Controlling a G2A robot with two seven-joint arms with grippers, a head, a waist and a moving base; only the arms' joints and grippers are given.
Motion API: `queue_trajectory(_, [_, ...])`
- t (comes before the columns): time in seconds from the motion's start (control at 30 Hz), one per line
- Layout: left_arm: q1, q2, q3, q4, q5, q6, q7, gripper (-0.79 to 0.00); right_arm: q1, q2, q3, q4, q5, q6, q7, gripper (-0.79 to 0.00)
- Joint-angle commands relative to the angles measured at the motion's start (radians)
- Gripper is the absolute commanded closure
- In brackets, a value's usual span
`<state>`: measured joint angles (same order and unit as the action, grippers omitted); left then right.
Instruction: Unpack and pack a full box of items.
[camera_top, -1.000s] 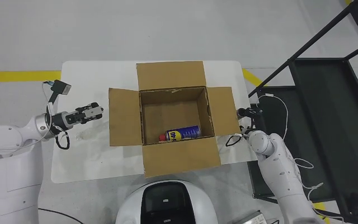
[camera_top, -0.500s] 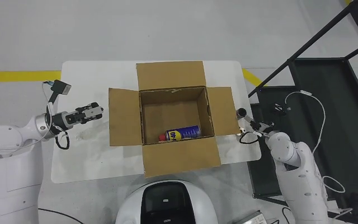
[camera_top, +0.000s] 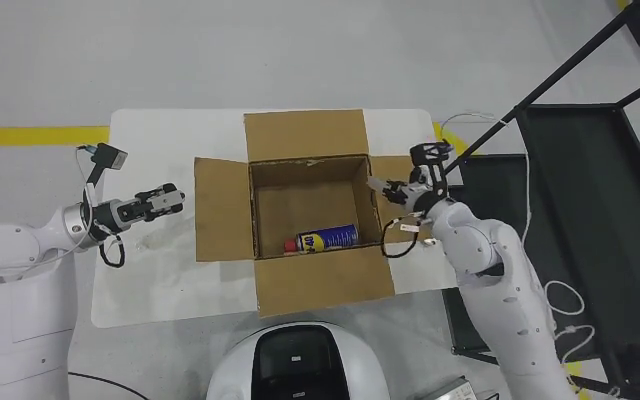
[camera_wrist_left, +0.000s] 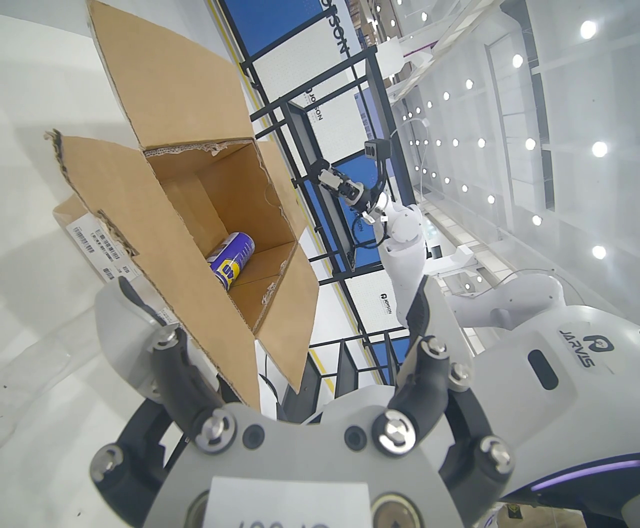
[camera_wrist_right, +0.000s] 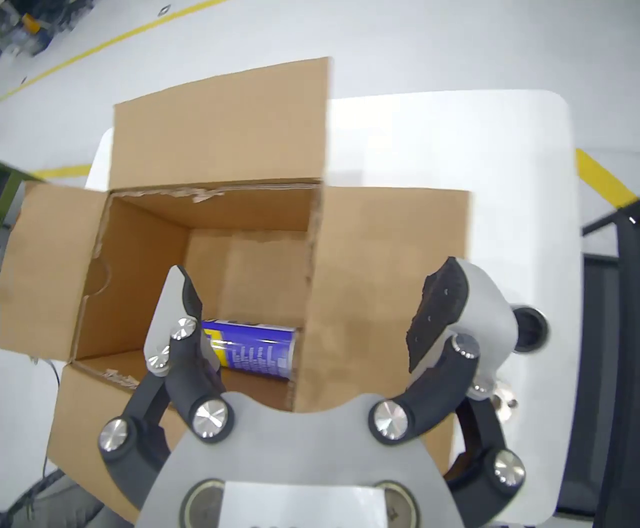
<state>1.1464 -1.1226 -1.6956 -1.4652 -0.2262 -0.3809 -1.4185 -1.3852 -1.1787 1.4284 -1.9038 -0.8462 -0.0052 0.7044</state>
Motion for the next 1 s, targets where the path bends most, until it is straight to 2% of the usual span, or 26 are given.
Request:
queue_trajectory(0.0, [0.000,0.000,0.000,0.000,0.000,0.000,0.000,-0.785,0.051,-0.004,-0.086,0.012,-0.040,-0.037,0.029,-0.785])
queue_trajectory(0.13, [0.000,0.000,0.000,0.000,0.000,0.000,0.000,-0.785,0.142,-0.011,-0.194,0.070,-0.084,-0.121,0.093,-0.785])
queue_trajectory(0.27, [0.000,0.000,0.000,0.000,0.000,0.000,0.000,-0.785,0.207,-0.013,-0.229,0.143,-0.040,-0.219,0.153,-0.785])
queue_trajectory(0.7, [0.000,0.000,0.000,0.000,0.000,0.000,0.000,-0.785,0.205,-0.013,-0.235,0.147,-0.034,-0.241,0.138,-0.785])
queue_trajectory(0.8, [0.000,0.000,0.000,0.000,0.000,0.000,0.000,-0.785,0.248,-0.011,-0.256,0.204,-0.054,-0.363,0.118,-0.785])
queue_trajectory(0.97, [0.000,0.000,0.000,0.000,0.000,0.000,0.000,-0.785,0.358,-0.006,-0.291,0.317,-0.079,-0.578,0.181,-0.785])
